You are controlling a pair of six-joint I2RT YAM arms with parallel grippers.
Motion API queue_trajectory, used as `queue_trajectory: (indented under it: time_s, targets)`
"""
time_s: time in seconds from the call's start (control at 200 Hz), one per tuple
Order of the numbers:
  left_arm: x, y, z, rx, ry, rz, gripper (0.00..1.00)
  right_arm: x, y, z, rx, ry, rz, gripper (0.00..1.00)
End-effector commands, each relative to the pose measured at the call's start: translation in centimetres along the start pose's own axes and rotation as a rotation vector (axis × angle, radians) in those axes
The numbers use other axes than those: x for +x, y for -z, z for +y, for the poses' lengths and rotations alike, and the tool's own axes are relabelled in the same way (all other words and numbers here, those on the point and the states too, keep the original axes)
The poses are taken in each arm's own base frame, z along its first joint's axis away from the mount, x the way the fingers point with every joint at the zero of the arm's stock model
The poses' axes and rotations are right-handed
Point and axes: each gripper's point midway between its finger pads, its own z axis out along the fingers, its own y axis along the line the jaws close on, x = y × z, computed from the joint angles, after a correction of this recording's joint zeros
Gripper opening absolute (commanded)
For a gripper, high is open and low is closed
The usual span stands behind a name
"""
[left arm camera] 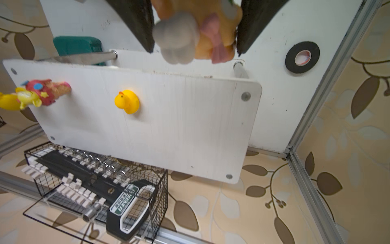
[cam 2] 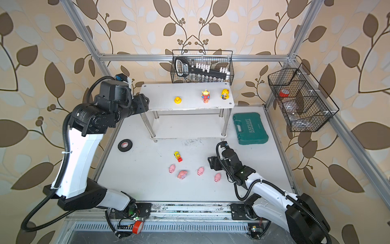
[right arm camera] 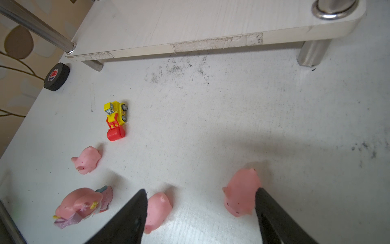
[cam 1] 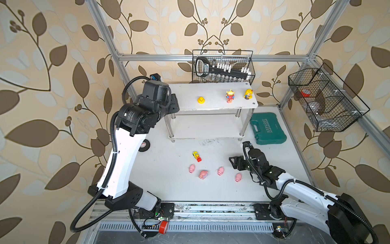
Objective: Organize plastic toys on shelves
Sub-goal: Place the plastic toy on the shelf.
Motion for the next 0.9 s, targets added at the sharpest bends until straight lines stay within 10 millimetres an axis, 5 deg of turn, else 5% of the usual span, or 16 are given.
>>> queue_trajectory:
  time_s: [0.0,0.315,0.895]
  targets:
    - [-2.9,-2.4,0.4,-0.122,-0.046,-0.131,0.37,-0.8,0.1,0.4,-0.015,0.006,-0.016,0.78]
    - [-5.5,-5.5,0.5,-0.23,-0.082,-0.302,0.37,-0.8,-0.1,0.5,-0.018,0.008,-0.012,0.78]
    - [-2.5,-10.5,0.9,-0.277,0.029,-0.29,0.41,-0.8,0.0,0.6,-0.021,0.013,-0.007,0.78]
